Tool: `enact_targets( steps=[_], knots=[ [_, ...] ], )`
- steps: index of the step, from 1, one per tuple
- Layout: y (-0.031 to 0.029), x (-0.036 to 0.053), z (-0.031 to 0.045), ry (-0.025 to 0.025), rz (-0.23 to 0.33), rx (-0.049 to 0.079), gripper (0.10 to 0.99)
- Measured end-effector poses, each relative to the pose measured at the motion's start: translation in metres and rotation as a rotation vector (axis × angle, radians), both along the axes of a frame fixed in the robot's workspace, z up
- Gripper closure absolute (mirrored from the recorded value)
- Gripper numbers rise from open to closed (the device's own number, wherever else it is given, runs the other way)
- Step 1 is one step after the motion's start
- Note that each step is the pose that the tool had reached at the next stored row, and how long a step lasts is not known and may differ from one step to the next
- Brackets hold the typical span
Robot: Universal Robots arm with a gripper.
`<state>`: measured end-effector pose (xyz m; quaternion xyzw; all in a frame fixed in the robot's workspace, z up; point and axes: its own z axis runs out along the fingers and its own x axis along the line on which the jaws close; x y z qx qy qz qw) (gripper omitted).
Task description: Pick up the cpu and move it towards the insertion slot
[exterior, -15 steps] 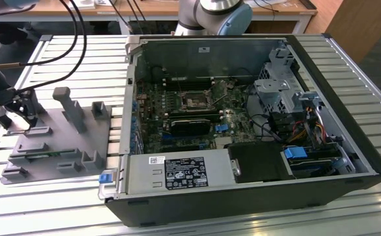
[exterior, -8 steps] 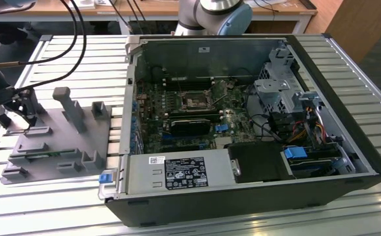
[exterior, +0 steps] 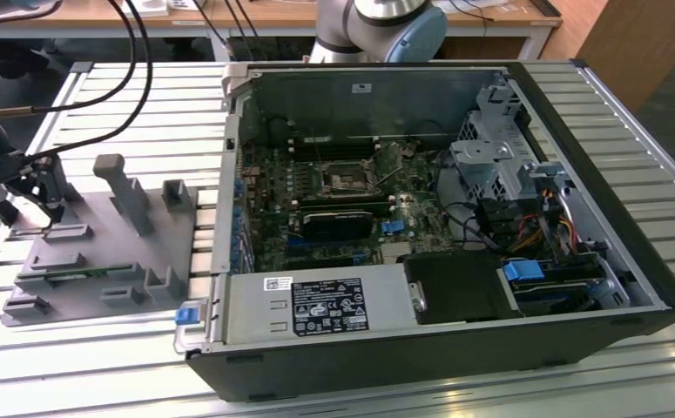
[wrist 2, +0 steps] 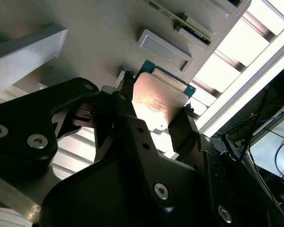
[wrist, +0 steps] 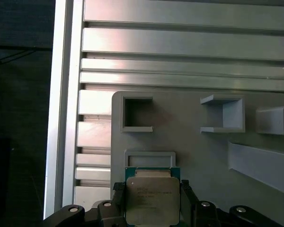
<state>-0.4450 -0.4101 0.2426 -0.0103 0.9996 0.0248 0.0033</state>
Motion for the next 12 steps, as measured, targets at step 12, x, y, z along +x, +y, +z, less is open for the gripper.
enact_targets(
  steps=[12],
  knots=[
    [0.0001, 0.0, 0.0037, 0.0, 0.0, 0.0, 0.545]
  ],
)
